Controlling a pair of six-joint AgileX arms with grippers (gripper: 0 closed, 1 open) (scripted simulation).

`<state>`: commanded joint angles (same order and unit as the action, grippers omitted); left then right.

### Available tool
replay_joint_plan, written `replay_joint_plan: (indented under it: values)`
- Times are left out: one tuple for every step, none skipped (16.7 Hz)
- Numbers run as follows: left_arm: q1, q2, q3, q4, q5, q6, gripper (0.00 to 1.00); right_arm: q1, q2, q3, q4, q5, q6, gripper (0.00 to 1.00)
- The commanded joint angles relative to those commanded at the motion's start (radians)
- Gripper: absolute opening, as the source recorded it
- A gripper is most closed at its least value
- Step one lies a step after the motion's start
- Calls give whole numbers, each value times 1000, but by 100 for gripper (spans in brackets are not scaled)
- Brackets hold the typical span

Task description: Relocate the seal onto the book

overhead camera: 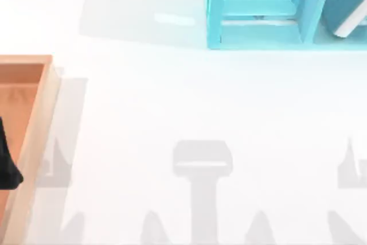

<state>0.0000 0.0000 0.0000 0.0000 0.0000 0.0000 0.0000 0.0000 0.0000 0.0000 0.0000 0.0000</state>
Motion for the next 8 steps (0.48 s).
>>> replay_joint_plan:
  values:
    - [0, 0, 0, 0, 0, 0, 100, 0, 0, 0, 0, 0, 0, 100]
    - [0, 0, 0, 0, 0, 0, 100, 0, 0, 0, 0, 0, 0, 100]
    - [0, 0, 0, 0, 0, 0, 100, -1, 10, 5, 7, -1, 2, 100]
    - [0, 0, 0, 0, 0, 0, 100, -2, 31, 15, 22, -3, 7, 100]
    - [0, 0, 0, 0, 0, 0, 100, -4, 62, 29, 45, -5, 15, 100]
    - [0, 0, 0, 0, 0, 0, 100, -6, 104, 48, 74, -8, 24, 100]
    - [0, 0, 0, 0, 0, 0, 100, -9, 157, 71, 109, -12, 35, 100]
    - [0, 0, 0, 0, 0, 0, 100, -13, 220, 97, 150, -17, 48, 100]
